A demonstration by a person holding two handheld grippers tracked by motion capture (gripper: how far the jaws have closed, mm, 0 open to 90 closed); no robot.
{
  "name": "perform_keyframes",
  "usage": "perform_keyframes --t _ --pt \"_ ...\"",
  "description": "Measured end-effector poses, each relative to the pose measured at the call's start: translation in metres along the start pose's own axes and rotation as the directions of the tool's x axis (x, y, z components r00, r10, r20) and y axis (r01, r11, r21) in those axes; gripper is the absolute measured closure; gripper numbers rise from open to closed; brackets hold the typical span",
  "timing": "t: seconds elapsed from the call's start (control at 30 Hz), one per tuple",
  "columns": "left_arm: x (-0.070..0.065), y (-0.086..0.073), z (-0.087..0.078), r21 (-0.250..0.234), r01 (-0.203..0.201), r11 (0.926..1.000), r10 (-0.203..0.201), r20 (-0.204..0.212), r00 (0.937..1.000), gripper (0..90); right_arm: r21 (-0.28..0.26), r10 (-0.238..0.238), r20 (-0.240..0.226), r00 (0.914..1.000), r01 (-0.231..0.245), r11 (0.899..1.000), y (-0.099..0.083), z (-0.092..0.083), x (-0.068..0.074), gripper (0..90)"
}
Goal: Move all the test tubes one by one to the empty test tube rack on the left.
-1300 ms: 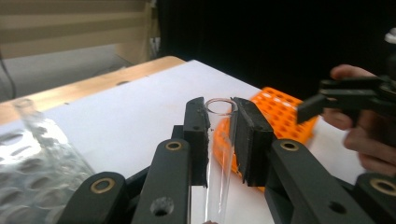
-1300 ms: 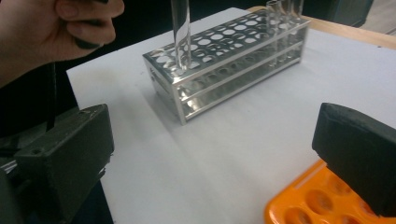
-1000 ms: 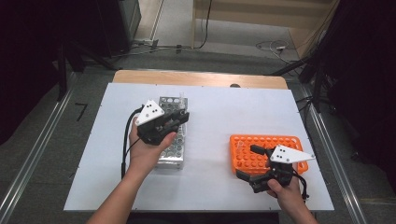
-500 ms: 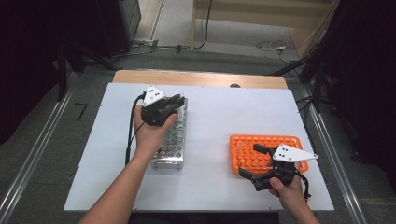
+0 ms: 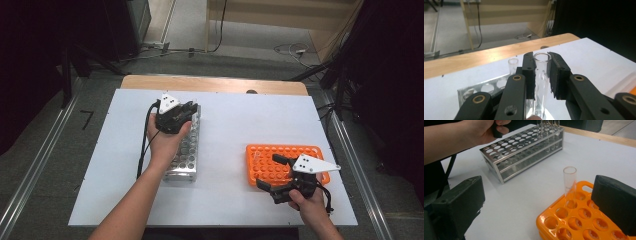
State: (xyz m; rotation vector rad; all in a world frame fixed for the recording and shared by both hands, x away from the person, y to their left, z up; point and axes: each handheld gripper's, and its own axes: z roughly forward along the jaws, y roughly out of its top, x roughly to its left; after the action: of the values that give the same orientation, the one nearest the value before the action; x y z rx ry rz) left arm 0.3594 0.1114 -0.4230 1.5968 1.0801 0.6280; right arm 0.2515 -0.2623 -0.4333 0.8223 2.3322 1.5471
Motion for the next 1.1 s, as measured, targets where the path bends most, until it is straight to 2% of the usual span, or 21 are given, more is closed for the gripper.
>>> perform_keyframes --t 0.33,0.47,0.67,0.8,0.9,1.1 --pt "-0.002 -0.007 0.002 0.079 -0.005 0.9969 0.006 -0.015 0.9999 75.7 0.001 0.004 0.010 0.9999 -0.004 1.000 -0.001 0.001 -0.002 0.0" --pt "-0.005 -0.008 0.003 0.122 -0.021 0.9923 0.024 -0.020 0.9995 75.4 0.004 0.006 0.015 0.9999 -0.006 1.000 -0.001 0.001 -0.002 0.0" --pt "-0.004 -0.009 0.002 0.161 -0.004 0.9869 0.004 -0.002 1.0000 73.7 0.006 0.009 0.018 0.9998 -0.009 1.000 -0.002 0.001 -0.003 0.0" --pt "-0.003 -0.007 -0.001 0.158 0.017 0.9874 -0.020 0.014 0.9997 60.6 0.009 0.009 0.020 0.9998 -0.009 1.000 -0.002 0.002 -0.003 0.0" --pt "-0.004 -0.005 -0.007 0.134 0.026 0.9906 -0.031 0.035 0.9989 48.2 0.011 0.010 0.023 0.9997 -0.010 1.000 -0.002 0.002 -0.004 0.0" --pt "-0.009 -0.005 -0.025 0.095 0.032 0.9950 -0.042 0.104 0.9937 25.1 0.010 0.020 0.029 0.9994 -0.021 1.000 -0.001 0.003 -0.007 0.0"
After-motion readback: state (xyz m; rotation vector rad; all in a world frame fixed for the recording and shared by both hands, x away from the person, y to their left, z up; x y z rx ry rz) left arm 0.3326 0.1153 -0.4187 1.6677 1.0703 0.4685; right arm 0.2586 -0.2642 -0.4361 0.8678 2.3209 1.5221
